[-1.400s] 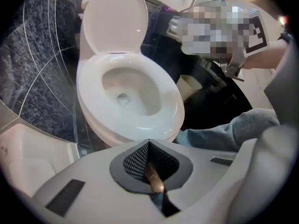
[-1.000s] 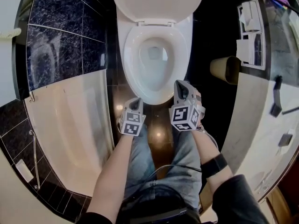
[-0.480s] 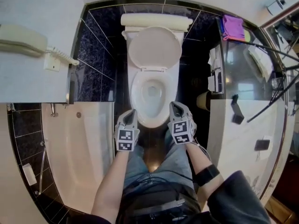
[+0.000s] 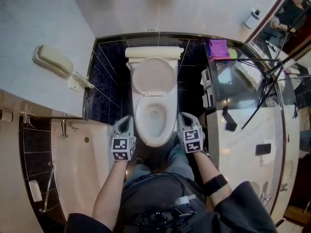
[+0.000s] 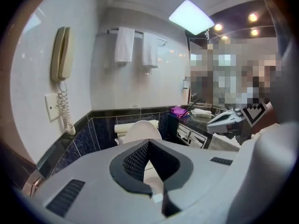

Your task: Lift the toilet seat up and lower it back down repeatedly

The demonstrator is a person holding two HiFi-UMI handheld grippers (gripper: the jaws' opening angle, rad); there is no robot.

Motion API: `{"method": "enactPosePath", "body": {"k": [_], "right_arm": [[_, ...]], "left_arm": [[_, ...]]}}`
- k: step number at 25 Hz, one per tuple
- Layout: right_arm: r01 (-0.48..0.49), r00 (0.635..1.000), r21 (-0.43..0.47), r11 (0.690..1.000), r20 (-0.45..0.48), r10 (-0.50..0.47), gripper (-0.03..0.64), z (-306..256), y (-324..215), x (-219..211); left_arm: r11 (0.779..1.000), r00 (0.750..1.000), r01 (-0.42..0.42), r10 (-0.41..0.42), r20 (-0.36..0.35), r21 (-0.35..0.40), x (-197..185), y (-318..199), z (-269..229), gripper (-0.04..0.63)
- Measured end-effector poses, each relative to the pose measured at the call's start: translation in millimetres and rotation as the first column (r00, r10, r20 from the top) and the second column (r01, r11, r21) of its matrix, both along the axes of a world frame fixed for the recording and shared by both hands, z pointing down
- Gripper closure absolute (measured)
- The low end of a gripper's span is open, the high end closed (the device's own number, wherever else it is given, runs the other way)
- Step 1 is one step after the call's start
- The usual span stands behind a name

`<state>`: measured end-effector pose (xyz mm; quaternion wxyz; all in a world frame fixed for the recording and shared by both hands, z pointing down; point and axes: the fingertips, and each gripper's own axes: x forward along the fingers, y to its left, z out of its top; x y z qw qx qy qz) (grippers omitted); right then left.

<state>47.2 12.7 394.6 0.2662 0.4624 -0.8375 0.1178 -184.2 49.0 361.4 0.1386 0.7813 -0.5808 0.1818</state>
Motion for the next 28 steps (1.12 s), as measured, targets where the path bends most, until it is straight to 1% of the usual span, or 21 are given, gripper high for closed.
{"method": "enactPosePath", "body": {"k": [4,8,10,12,16,20,28], "right_arm": [[0.0,0.999,0.008,1.0,0.039,0.0,0.6,-19.3,10.4,2.6],[-0.02,0.999,0.023,1.0,0.048,0.018,0.599,-23.2,14.8,11.4],[-0.031,0.998,0.028,0.999,0.052,0.029,0.6,-24.7,16.0,14.3],[-0.035,0.998,0.031,0.999,0.056,0.033,0.599,-26.9,16.8,14.4],[-0.036,0.998,0.03,0.999,0.056,0.034,0.599,-32.6,15.5,11.8],[-0.039,0.998,0.025,0.999,0.048,0.038,0.598,-30.5,10.9,11.2],[-0.071,0.996,-0.003,0.998,0.046,0.071,0.597,-17.3,-5.8,16.7]], "left_arm": [[0.999,0.999,-0.008,0.009,-0.033,0.037,3.6,5.1,-31.2,0.595],[0.998,0.999,-0.024,0.026,-0.032,0.058,8.2,9.1,-47.1,0.595],[0.997,0.999,-0.032,0.033,-0.021,0.066,9.5,10.1,-50.8,0.595],[0.997,0.999,-0.036,0.037,-0.009,0.07,8.9,11.4,-53.2,0.595],[0.995,0.999,-0.043,0.044,-0.011,0.085,9.5,9.0,-55.8,0.595],[0.996,0.999,-0.041,0.041,-0.004,0.082,9.3,5.3,-52.5,0.595],[0.995,0.998,-0.062,0.061,0.024,0.075,14.6,-9.3,-45.7,0.595]]}}
